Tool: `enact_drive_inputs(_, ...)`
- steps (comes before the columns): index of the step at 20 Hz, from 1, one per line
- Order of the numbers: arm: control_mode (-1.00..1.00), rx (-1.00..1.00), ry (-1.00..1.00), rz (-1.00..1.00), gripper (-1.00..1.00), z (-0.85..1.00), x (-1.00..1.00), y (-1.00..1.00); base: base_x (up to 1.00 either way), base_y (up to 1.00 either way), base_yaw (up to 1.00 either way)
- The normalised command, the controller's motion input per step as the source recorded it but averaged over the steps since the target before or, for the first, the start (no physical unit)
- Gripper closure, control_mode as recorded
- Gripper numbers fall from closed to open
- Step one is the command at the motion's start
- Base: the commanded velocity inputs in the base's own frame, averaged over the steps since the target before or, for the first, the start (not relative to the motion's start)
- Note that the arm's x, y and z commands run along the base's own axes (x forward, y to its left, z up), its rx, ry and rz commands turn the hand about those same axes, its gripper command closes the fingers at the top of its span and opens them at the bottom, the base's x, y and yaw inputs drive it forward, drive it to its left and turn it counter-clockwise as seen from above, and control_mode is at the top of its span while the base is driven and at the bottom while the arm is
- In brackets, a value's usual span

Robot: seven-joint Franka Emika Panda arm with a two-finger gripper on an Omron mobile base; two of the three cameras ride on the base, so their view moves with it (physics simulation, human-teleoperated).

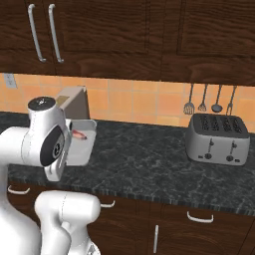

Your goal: Take the meat container that has the steak and place it on the second highest rack of the freezer. Then take the vegetable container that has the potato and mushroom and place it on the highest rack of the freezer.

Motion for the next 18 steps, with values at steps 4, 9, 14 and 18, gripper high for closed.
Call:
enact_drive_inputs(4,-1.0,-0.03,0.04,-0.05,1.0,1.0,-0.37,0.0,0.0,0.0,0.0)
enact_drive_inputs(9,-1.0,-0.01,0.01,-0.1,1.0,1.0,-0.14,0.0,0.0,0.0,0.0)
enact_drive_inputs(14,-1.0,0.0,0.01,-0.02,1.0,0.54,-0.42,0.01,0.0,0.0,0.0)
enact_drive_inputs(18,-1.0,0.0,-0.11,0.0,1.0,-0.12,-0.02,0.04,0.0,0.0,0.0)
